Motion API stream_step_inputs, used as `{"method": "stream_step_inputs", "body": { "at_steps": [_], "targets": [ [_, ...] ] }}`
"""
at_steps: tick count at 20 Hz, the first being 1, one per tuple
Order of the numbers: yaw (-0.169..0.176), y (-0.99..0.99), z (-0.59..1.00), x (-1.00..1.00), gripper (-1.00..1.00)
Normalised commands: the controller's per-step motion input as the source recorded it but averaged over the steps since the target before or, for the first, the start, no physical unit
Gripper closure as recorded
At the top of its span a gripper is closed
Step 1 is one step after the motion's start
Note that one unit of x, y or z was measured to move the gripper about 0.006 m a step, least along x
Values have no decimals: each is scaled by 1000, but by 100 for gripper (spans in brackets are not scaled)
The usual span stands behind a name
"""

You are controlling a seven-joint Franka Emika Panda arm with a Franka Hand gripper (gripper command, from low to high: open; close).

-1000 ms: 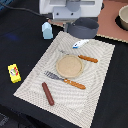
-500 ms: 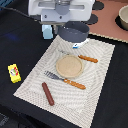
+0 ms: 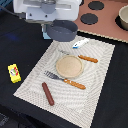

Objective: Interact with the objects in diverse but meaningful ways.

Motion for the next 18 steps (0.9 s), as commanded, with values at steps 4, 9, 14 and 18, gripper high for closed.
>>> {"method": "stream_step_inputs", "body": {
  "at_steps": [4, 9, 14, 18],
  "targets": [
    [66, -247, -216, -793, 100],
    [117, -121, -341, -671, 100],
    [132, -107, -381, -599, 100],
    [73, -427, -565, -527, 100]
  ]
}}
